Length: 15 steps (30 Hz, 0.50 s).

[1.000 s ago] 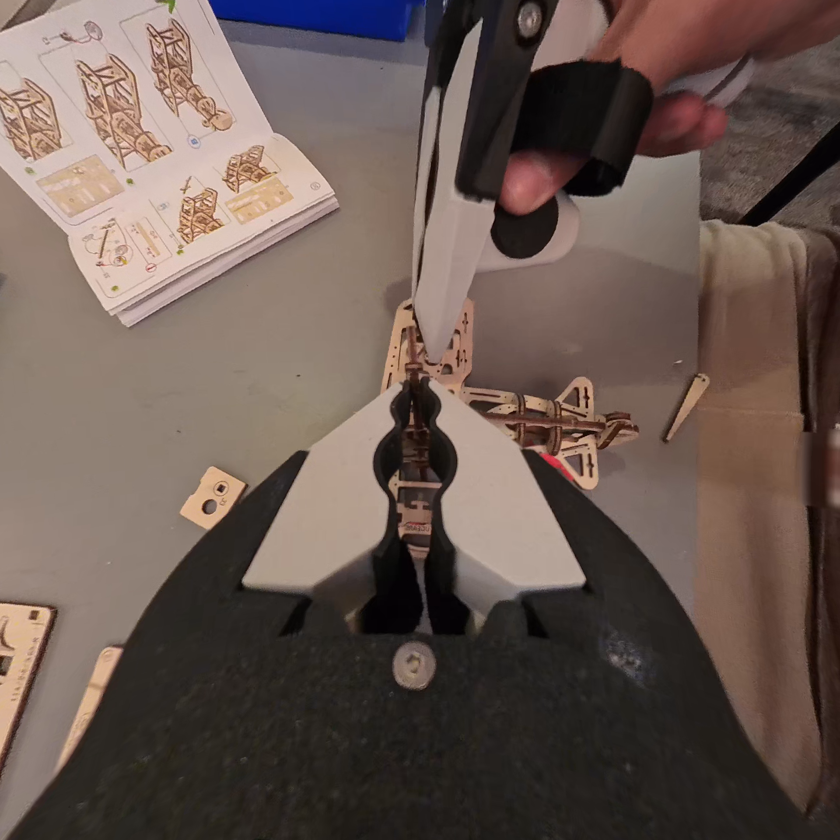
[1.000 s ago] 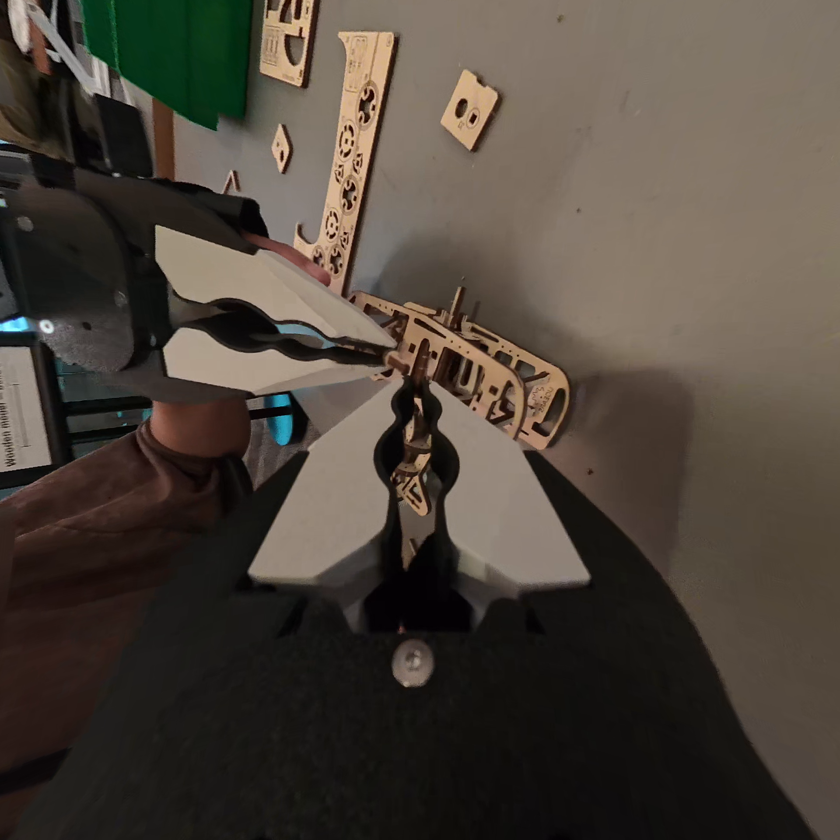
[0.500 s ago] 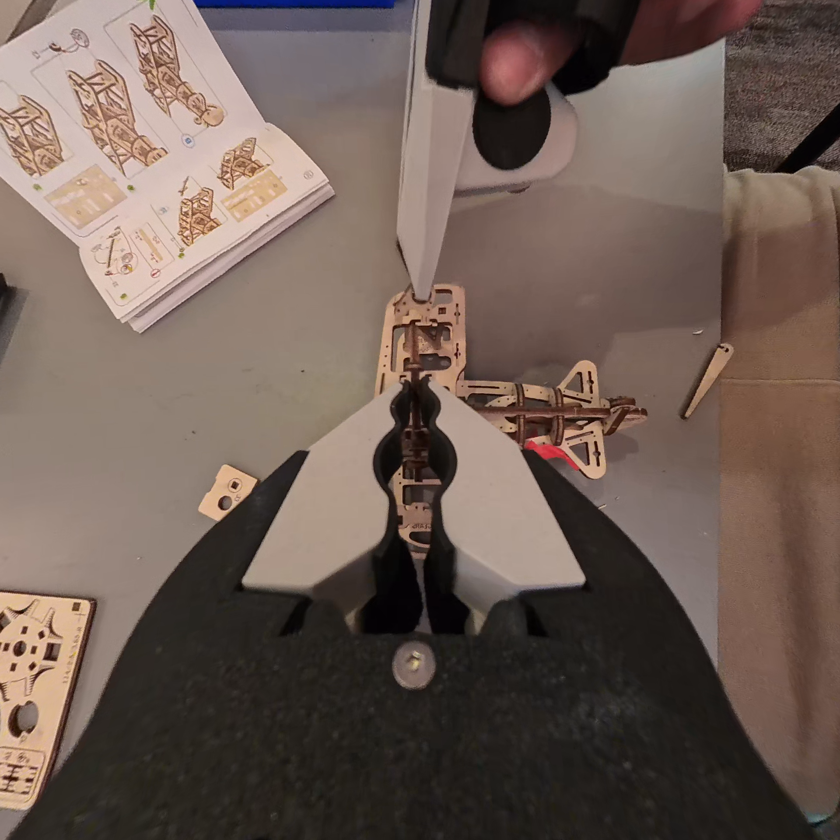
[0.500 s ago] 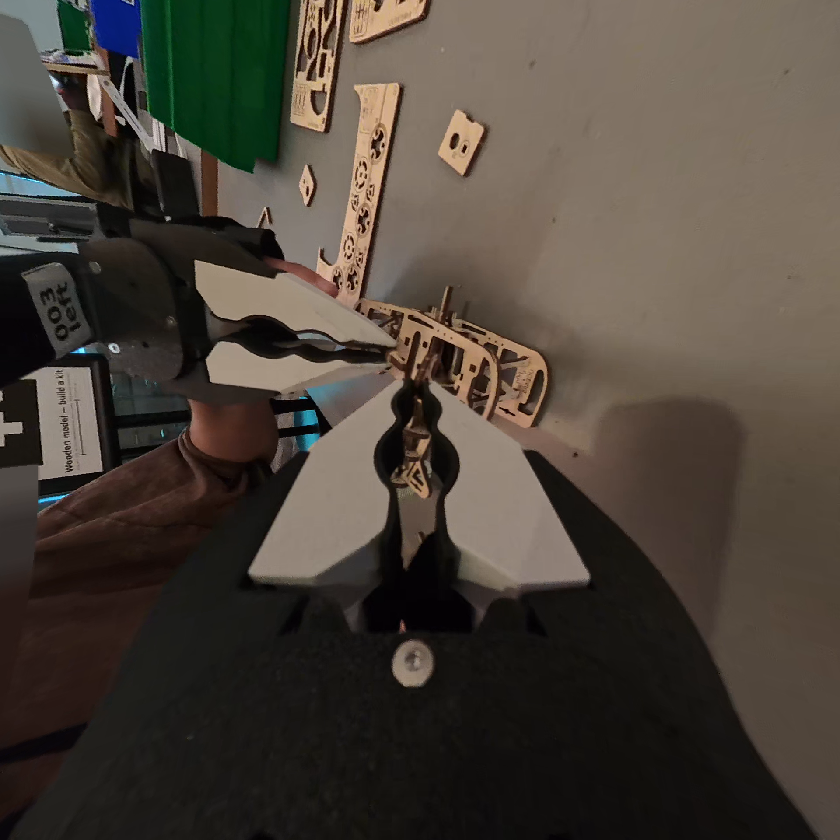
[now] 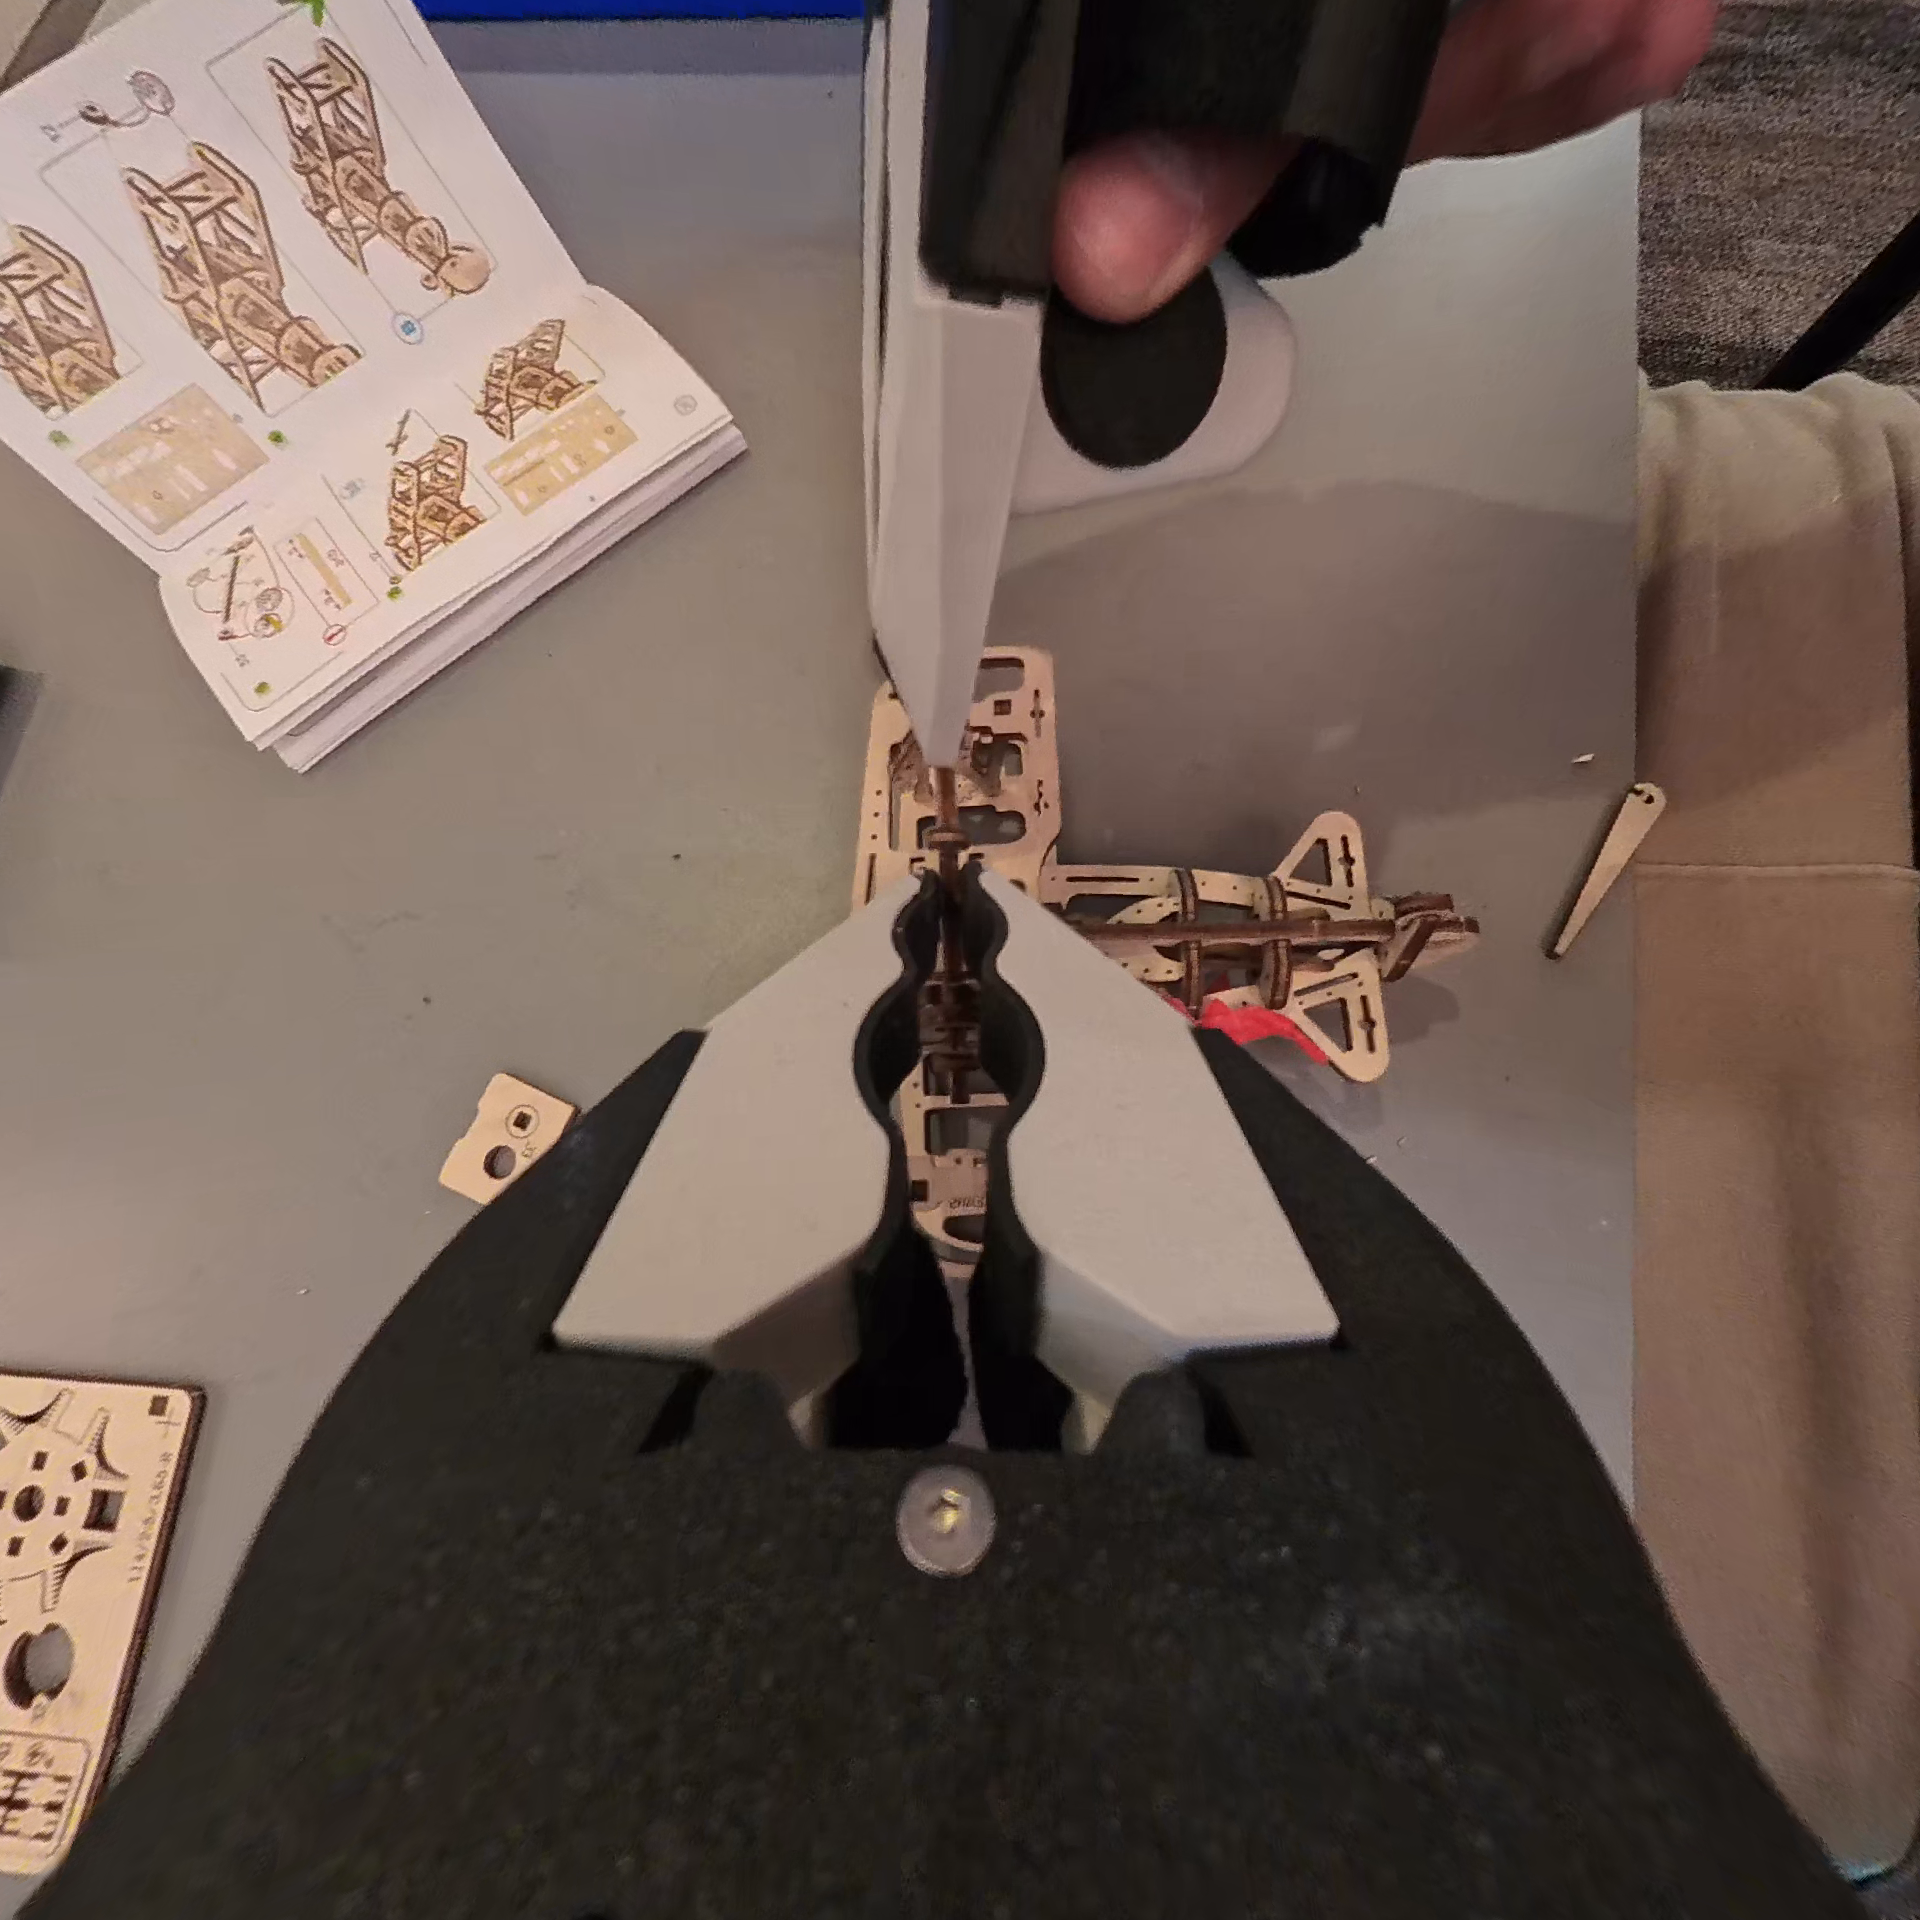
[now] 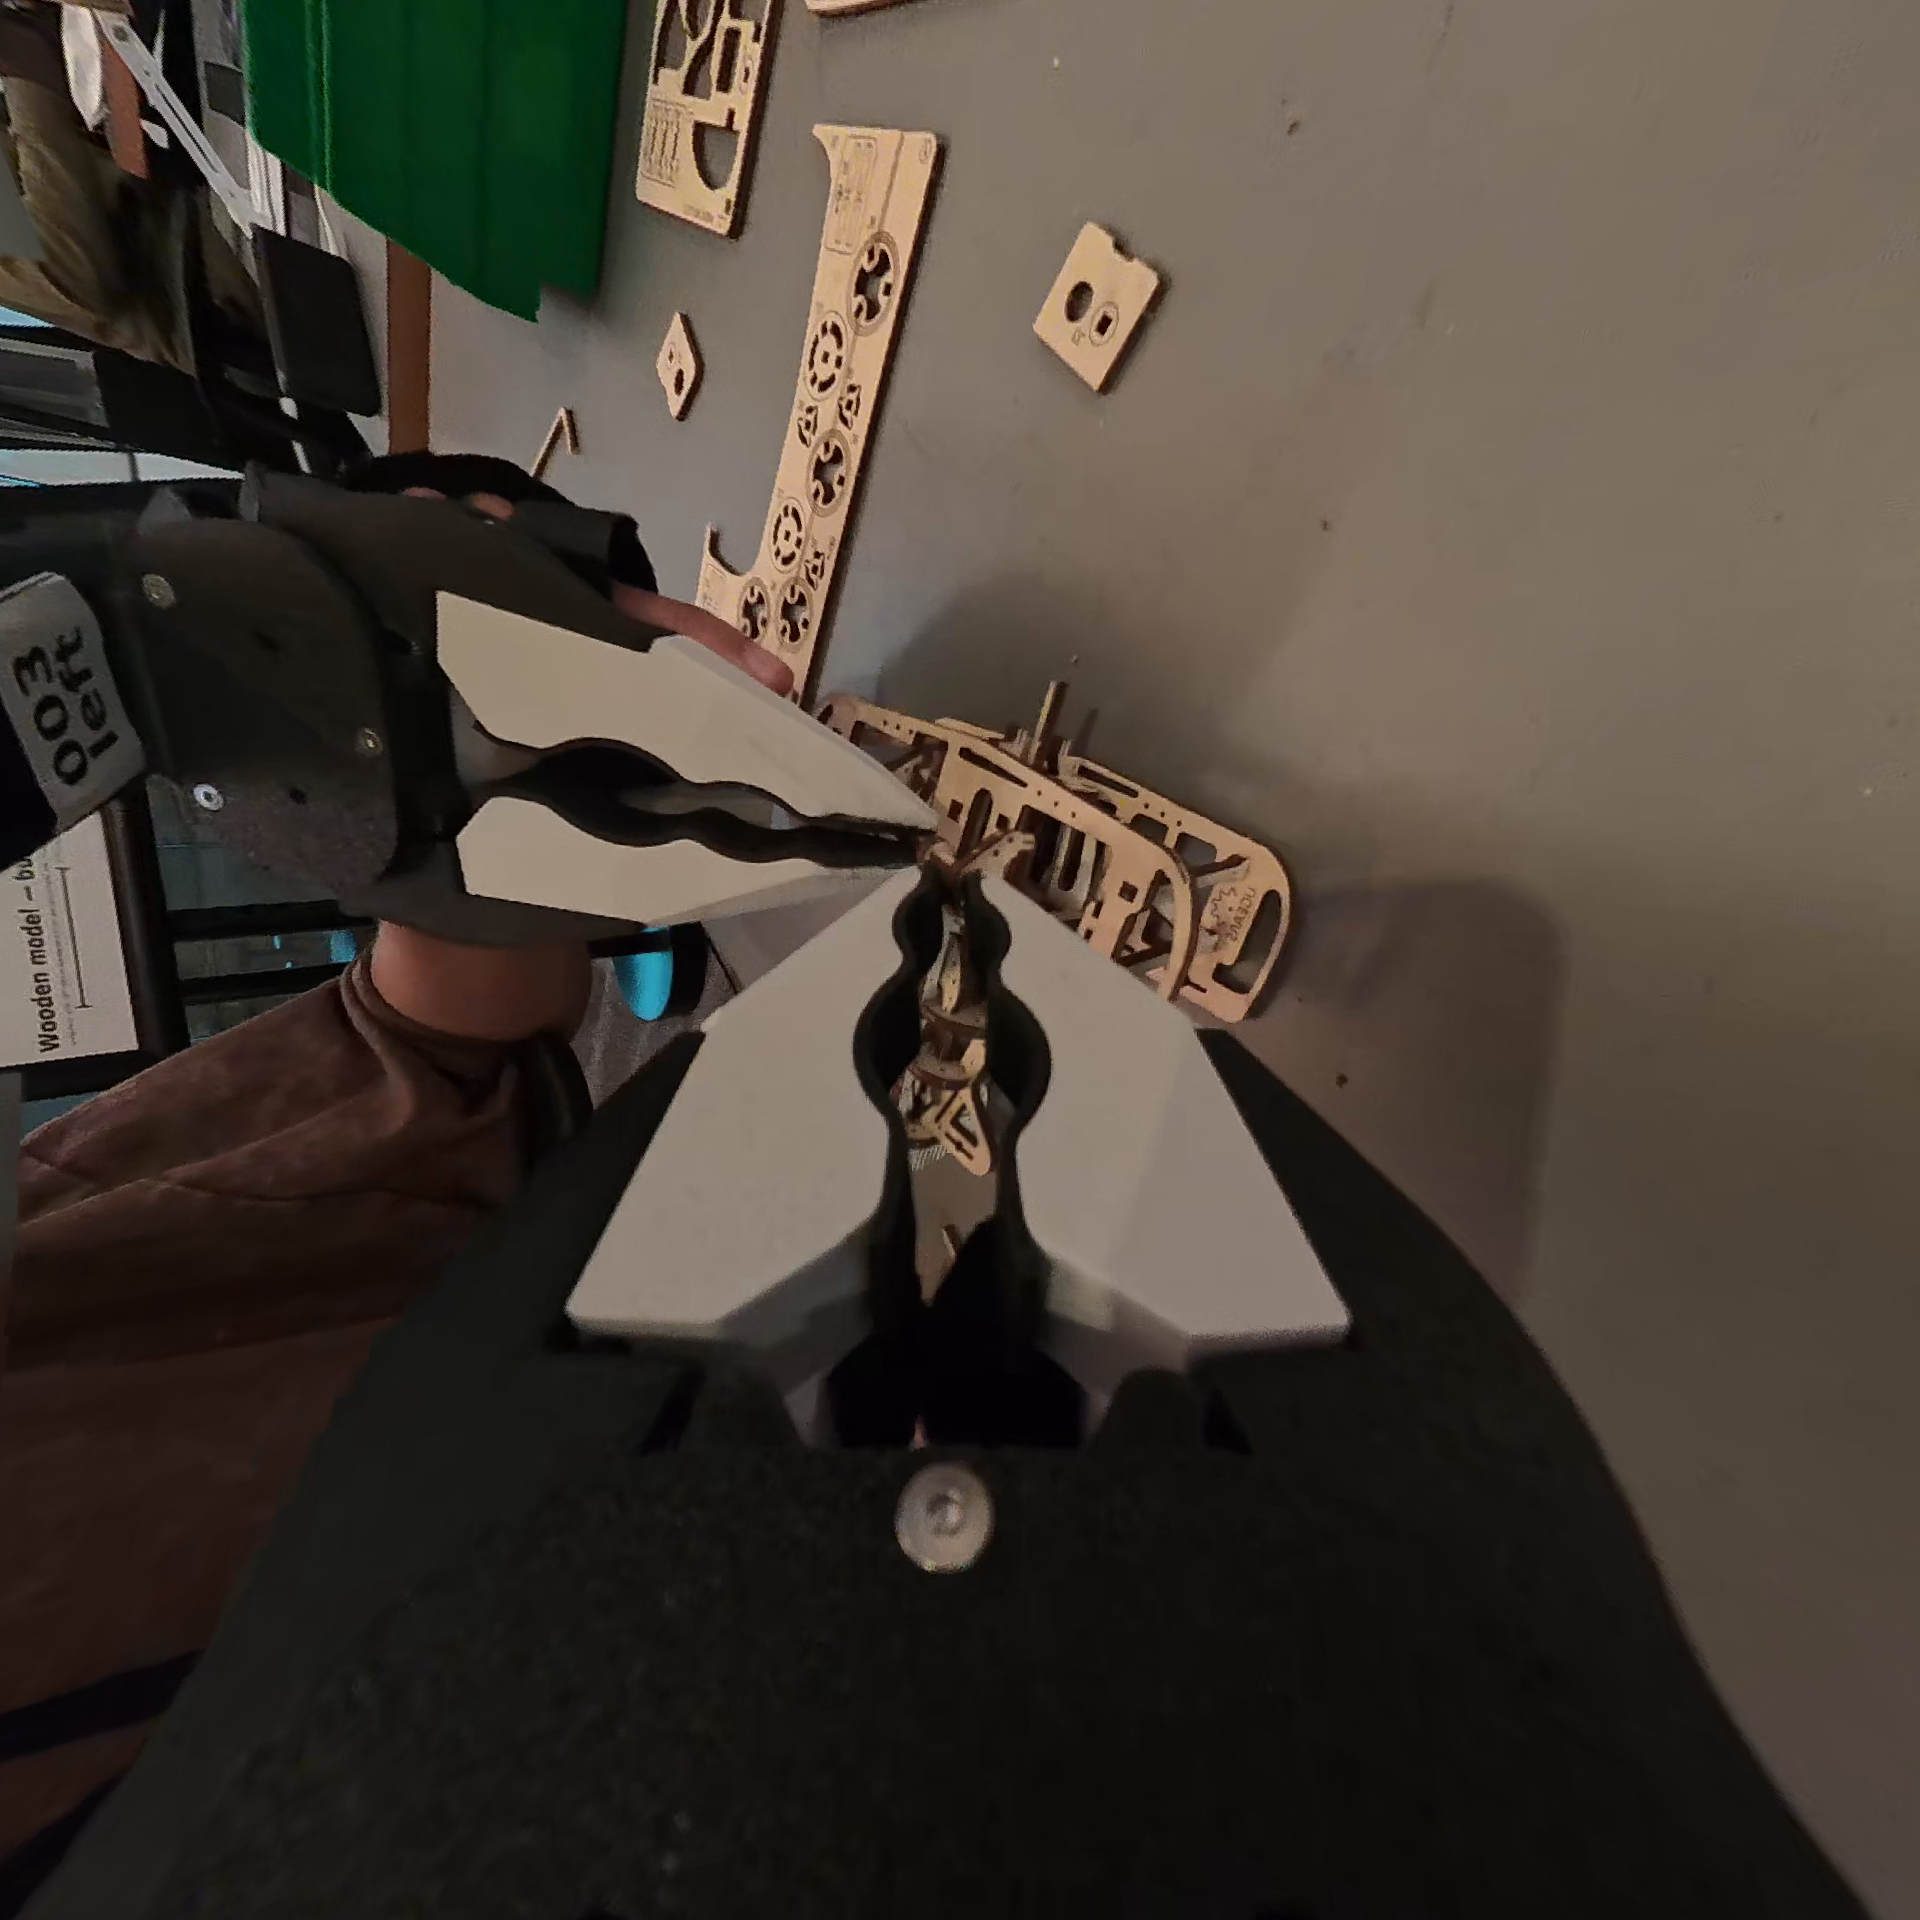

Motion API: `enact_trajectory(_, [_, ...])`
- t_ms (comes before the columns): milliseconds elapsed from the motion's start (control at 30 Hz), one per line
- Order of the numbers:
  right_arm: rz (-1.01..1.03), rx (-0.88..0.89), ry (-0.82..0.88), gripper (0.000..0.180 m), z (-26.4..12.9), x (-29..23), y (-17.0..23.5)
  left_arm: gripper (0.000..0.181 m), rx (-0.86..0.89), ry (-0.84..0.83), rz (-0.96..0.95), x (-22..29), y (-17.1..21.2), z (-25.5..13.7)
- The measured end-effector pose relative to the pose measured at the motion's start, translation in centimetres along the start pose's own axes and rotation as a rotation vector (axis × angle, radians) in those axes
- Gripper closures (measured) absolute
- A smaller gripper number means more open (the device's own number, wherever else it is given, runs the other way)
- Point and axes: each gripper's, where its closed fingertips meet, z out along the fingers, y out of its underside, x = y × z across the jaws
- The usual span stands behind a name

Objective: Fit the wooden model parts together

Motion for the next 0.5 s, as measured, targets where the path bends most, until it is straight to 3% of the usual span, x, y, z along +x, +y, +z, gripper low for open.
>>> enact_trajectory(200, [0.046, 0.052, -0.084, 0.177, 0.2, -0.1, -0.3, 0.181, 0.007, -0.005, -0.014, -0.2, 0.2, -0.1])
enact_trajectory(300, [0.054, 0.089, -0.145, 0.167, 0.0, -0.7, -0.5, 0.181, 0.014, -0.010, -0.021, -0.3, 0.2, -0.2])
enact_trajectory(500, [-0.029, 0.109, -0.205, 0.165, -0.5, -2.0, -0.3, 0.181, 0.084, 0.030, -0.073, -0.2, -0.1, -0.4])
